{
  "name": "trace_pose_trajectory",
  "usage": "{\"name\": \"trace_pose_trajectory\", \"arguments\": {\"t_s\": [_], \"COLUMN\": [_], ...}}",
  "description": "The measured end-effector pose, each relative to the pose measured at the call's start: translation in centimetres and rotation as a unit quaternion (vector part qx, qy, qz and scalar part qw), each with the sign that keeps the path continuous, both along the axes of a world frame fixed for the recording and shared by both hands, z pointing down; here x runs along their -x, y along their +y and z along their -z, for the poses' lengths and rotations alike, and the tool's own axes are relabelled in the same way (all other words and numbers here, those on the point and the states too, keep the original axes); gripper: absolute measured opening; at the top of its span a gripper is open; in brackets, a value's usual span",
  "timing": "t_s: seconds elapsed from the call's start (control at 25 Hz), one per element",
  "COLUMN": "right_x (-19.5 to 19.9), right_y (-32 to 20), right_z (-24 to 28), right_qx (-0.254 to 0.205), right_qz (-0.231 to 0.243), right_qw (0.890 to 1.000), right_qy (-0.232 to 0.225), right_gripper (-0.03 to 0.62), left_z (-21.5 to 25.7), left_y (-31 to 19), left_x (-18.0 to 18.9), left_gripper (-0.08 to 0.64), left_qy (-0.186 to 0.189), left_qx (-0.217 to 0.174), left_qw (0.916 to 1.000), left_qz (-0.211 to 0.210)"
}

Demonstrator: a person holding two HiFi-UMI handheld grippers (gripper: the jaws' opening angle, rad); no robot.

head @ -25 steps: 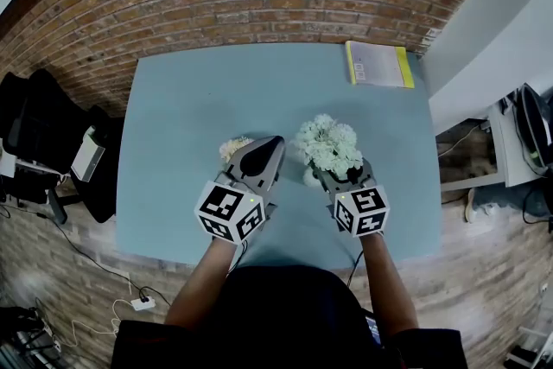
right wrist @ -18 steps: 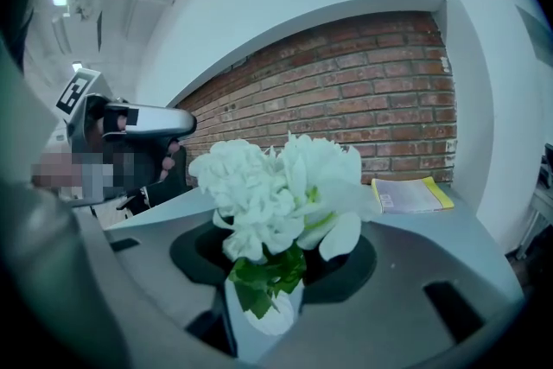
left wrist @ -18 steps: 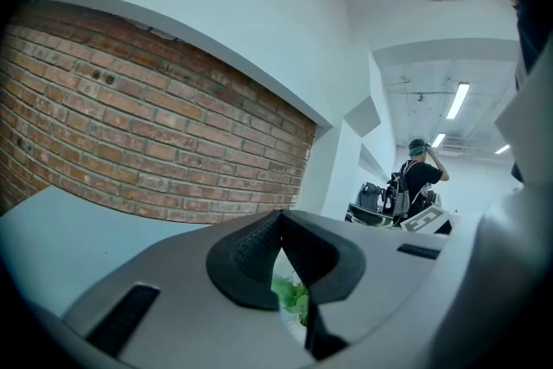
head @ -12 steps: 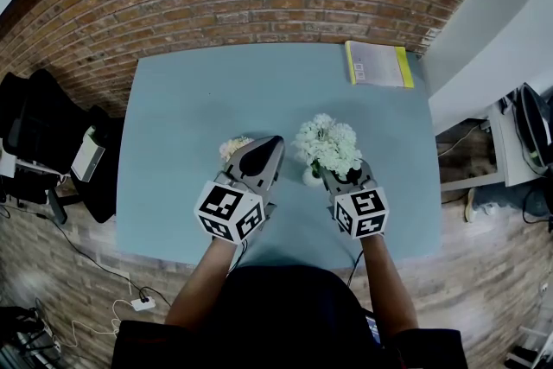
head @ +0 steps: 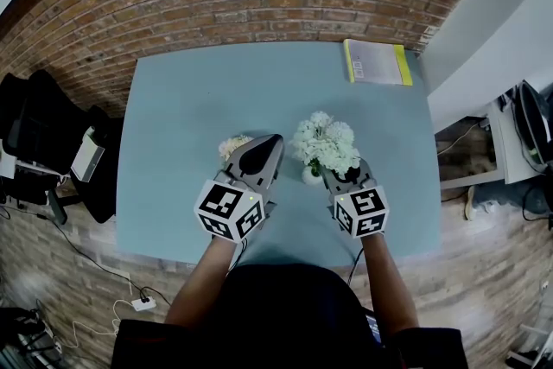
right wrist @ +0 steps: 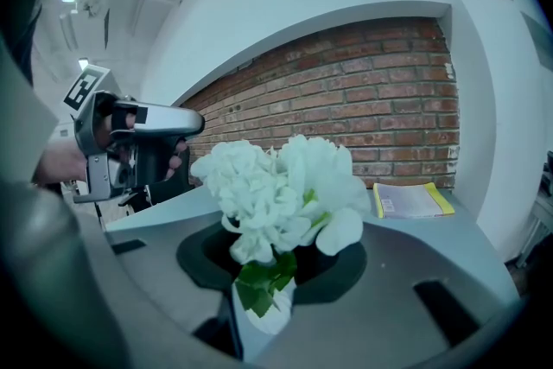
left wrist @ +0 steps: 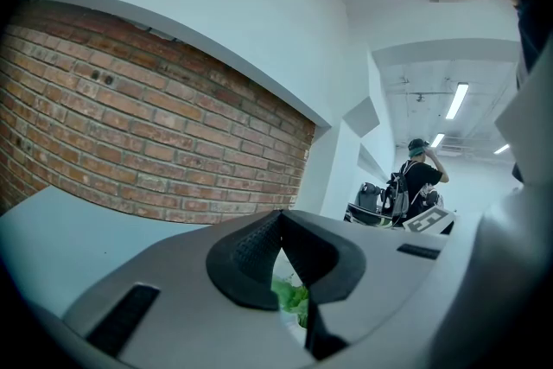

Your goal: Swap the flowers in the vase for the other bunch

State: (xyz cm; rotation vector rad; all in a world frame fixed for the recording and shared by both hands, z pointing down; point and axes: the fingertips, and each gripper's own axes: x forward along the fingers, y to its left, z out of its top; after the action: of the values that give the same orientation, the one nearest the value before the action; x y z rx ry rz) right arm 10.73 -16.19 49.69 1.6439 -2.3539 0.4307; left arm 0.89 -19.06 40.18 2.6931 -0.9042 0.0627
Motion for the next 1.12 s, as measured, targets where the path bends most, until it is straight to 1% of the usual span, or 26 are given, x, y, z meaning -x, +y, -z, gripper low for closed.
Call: {"name": "trace_pose_trajectory", "arguments": {"t_s": [0.48, 1.12], "right_x": [0.0, -0.1], "right_y": [0.1, 0.6], "right_z": [0.9, 3.8], "right_qx": [-0.012, -0.045], "right_qz": [-0.001, -0.008], "right_qw": [1.0, 0.999], "right_qy": [-0.002, 0.004], "right_gripper": [0.129, 0.126], "left_z": [0.2, 1.3], "left_y": [0.1, 1.2], "left_x": [-0.1, 0.5], "left_gripper": [0.008, 0.008], "left_qy": [0.003, 0.008], "left_qx": [-0.001, -0.014], "left_qw": [1.0, 0.9999], "left_qz": [-0.002, -0.002]}}
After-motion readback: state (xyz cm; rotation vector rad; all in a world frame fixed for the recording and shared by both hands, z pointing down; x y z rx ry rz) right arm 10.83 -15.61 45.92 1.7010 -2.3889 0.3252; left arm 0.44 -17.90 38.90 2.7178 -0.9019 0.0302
